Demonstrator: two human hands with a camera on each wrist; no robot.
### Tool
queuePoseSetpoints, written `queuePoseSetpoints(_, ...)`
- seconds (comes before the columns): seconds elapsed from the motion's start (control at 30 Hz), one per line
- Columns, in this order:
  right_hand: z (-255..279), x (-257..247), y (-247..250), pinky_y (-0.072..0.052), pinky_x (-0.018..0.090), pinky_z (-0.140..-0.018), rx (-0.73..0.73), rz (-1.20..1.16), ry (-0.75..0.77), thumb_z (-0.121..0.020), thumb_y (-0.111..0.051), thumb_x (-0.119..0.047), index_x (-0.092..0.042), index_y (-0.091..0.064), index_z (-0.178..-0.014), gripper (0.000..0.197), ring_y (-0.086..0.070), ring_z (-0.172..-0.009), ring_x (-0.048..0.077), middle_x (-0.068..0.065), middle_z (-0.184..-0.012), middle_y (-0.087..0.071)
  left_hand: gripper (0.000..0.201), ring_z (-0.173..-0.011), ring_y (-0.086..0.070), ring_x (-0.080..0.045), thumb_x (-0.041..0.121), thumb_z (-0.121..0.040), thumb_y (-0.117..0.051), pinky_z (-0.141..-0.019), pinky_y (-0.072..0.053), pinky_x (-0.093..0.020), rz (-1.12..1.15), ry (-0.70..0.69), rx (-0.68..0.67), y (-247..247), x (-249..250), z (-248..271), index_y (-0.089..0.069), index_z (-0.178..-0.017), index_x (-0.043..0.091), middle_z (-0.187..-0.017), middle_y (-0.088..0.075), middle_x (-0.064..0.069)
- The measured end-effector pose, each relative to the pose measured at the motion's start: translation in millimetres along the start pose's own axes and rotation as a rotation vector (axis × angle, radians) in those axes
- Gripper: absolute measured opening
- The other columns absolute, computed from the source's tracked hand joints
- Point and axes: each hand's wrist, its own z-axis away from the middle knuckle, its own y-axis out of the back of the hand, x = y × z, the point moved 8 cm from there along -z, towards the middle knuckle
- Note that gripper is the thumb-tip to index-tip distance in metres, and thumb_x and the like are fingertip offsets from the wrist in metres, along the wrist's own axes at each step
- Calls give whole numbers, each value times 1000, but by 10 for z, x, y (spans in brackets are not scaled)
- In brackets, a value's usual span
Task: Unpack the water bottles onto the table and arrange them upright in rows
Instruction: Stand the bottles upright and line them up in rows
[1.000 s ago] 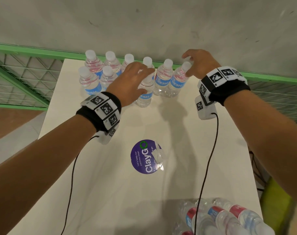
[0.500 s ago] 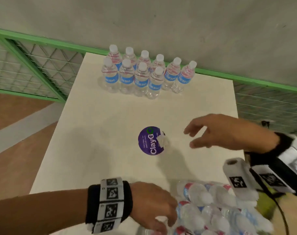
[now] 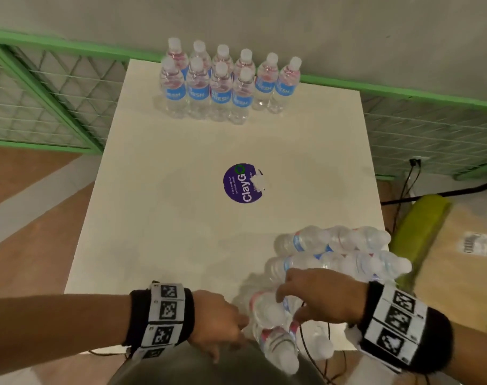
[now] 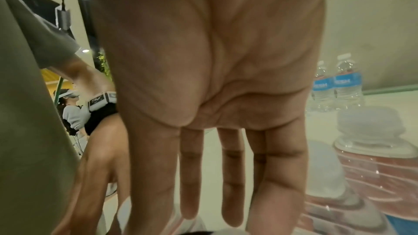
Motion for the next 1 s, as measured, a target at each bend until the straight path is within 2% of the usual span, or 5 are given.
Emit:
queuePoseSetpoints(0.3, 46, -136, 27, -46, 32, -87, 119, 17, -8, -87, -60, -38, -23, -51, -121, 38, -55, -105, 19, 0, -118, -55, 37, -96, -51, -31, 41, -95, -44, -73, -47, -43, 33, 148, 232, 199, -126, -11, -53, -109, 9, -115, -48, -11)
queuePoseSetpoints(0.43, 177, 39, 342, -44, 28, -84, 392, -77, -75, -87, -62, -31, -23, -54, -116, 31, -53, -107, 15, -2, -117, -52, 37, -90, -52, -29, 42, -92, -49, -68, -51, -42, 30, 127, 491, 550, -150, -18, -47, -111, 11, -114, -50, -10)
queuePoseSetpoints(0.53, 283, 418, 587, -47, 32, -85, 631, -35, -233, -81, -69, -22, -23, -52, -123, 45, -48, -109, 23, 3, -123, -46, 45, -110, -48, -27, 39, -92, -51, -82, -49, -41, 42, 86, 399, 565, -172, -171, -37, -132, 23, -133, -43, -7)
queuePoseSetpoints(0.73, 58, 945, 498, -47, 30, -80, 454, -165, -368, -84, -63, -19, -19, -55, -114, 32, -56, -92, 25, 3, -107, -48, 36, -117, -43, -29, 24, -95, -46, -85, -47, -43, 31, -11, 231, 610, -54, -295, -47, -130, 12, -133, -46, -12)
queuePoseSetpoints(1.0, -136, 960, 1113, -45, 27, -71, 617, -417, -283, -77, -70, -19, -16, -65, -100, 24, -55, -81, 19, 5, -93, -61, 28, -93, -56, -22, 18, -86, -62, -83, -45, -31, 449, 372, 536, 1029, -1206, 480, -61, -114, 14, -104, -56, -4)
